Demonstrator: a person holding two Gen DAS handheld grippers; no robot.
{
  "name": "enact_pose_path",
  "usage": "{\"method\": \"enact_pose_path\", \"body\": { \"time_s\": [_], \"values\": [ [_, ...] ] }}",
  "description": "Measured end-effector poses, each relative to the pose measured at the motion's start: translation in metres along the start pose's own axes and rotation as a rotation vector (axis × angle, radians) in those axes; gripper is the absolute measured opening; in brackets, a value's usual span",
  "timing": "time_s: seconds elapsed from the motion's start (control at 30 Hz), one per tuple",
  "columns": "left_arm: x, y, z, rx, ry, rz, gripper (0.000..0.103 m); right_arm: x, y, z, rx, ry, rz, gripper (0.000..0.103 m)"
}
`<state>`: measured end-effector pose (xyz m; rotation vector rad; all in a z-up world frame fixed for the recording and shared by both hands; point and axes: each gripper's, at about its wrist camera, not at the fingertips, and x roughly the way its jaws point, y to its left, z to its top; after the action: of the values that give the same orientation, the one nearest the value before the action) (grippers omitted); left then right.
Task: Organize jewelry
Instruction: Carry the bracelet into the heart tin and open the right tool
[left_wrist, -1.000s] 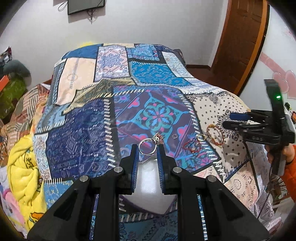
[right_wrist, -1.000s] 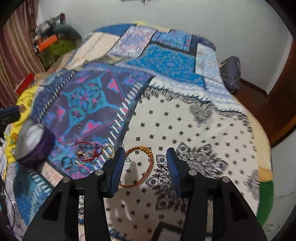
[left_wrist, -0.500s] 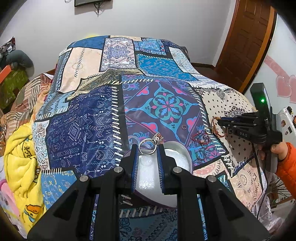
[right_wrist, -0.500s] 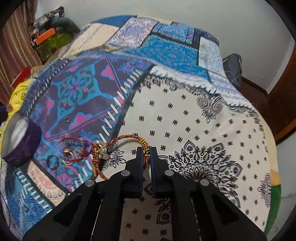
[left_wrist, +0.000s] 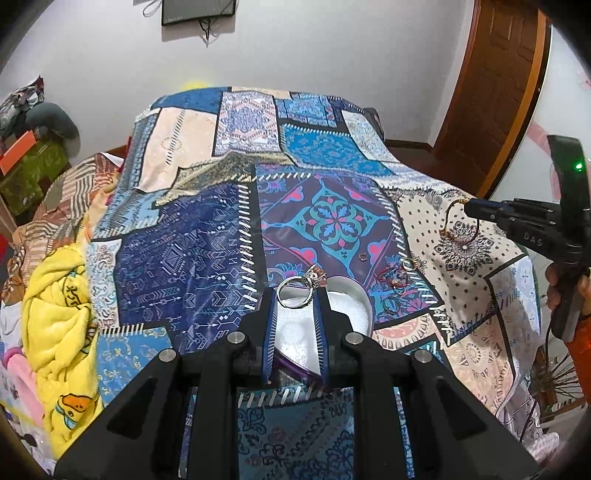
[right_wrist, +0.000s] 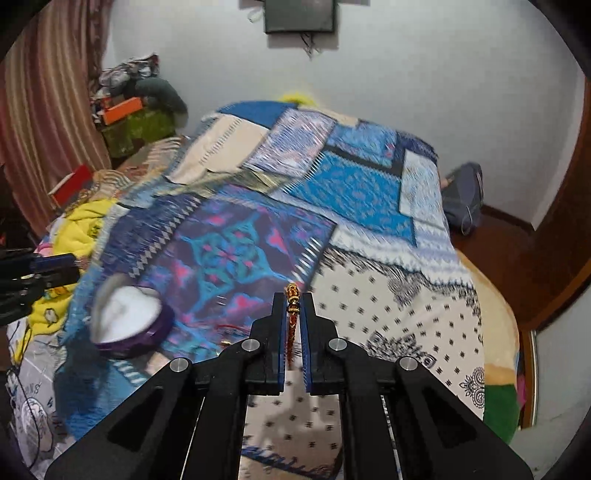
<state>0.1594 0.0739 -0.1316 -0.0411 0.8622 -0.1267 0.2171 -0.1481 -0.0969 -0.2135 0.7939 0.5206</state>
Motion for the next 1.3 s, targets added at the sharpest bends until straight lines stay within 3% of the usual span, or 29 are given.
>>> {"method": "enact_pose_path", "body": {
  "time_s": [0.47,0.8,1.03,1.3],
  "values": [
    [-0.03,0.008,-0.01,-0.003,-0.04,0.014,0.019,-0.014,0.091,0.018,-0.065,-0.076,0.211,0.006],
    [-0.028,0.012,-0.017,0.005,-0.025,0.013,0.019,0.024,0.128,0.005,-0.052,0.036,0.386,0.006],
    [-0.005,0.014,-0.023,0.009,0.03,-0.007,0.019,0.059,0.119,-0.005,-0.016,0.138,0.399,0.006],
    [0.031,0.008,-0.023,0.027,0.103,-0.027,0.019,0.072,0.108,-0.011,-0.027,0.176,0.347,0.006]
  ]
}}
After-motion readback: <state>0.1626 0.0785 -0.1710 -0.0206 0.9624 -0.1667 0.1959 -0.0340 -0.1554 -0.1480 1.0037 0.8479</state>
